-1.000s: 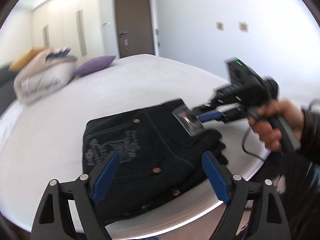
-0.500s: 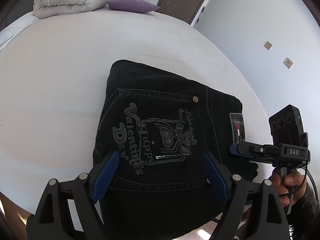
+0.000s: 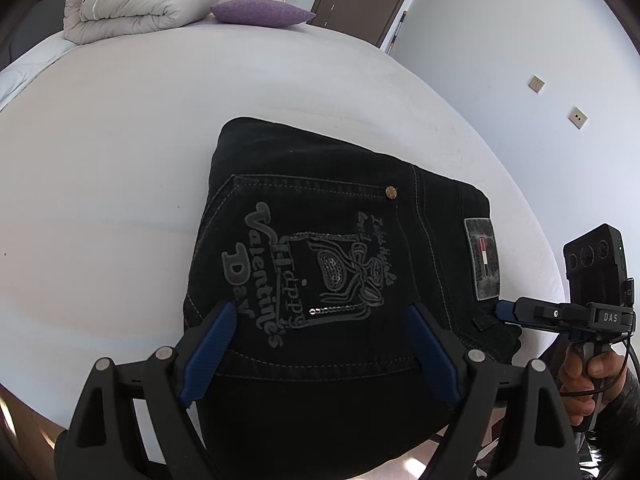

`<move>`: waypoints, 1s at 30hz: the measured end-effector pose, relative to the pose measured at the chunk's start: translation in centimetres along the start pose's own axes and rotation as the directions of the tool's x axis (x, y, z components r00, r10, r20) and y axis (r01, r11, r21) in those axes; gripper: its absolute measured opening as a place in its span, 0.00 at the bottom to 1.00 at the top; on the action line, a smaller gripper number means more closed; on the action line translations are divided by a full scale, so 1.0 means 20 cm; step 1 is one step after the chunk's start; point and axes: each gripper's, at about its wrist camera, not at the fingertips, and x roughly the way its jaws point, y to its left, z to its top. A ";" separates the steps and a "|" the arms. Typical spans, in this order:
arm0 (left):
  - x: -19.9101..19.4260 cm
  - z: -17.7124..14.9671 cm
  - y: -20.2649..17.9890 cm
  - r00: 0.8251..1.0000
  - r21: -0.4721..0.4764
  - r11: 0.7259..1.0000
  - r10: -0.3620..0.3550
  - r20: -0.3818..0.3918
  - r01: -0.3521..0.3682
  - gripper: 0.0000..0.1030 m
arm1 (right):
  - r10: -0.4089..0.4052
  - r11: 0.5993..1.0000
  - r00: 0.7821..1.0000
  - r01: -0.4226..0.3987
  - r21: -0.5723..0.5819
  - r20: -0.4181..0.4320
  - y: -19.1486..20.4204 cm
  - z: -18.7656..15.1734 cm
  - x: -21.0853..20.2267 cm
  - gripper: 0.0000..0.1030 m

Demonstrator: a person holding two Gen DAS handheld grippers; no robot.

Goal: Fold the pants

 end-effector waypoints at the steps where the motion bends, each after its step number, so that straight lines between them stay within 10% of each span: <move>1: -0.01 0.00 0.00 1.000 0.000 1.000 0.000 0.000 0.000 0.85 | -0.005 1.000 1.000 0.005 -0.004 0.000 0.00 0.00 -0.01 0.28; 6: -0.07 -0.02 0.01 1.000 -0.008 1.000 0.013 0.022 -0.013 0.85 | -0.070 0.997 0.997 0.071 -0.015 0.034 0.01 0.04 -0.10 0.31; 9: -0.17 -0.01 0.05 0.997 -0.024 0.999 0.049 0.067 -0.048 0.85 | -0.116 0.993 0.990 0.114 0.028 0.083 -0.02 0.08 -0.15 0.61; 14: -0.25 0.06 0.23 0.990 -0.102 0.992 0.089 0.105 -0.078 0.92 | -0.109 0.994 0.989 0.105 0.042 0.100 -0.03 0.14 -0.13 0.62; 21: -0.02 0.18 0.42 0.999 -0.165 0.986 -0.038 -0.027 0.033 0.92 | -0.117 0.987 0.993 0.114 0.113 0.024 -0.07 0.23 0.05 0.62; 30: 0.16 0.22 0.29 0.984 -0.103 0.990 -0.107 -0.142 0.093 0.56 | -0.153 0.978 0.987 0.158 0.139 -0.050 -0.04 0.36 0.26 0.52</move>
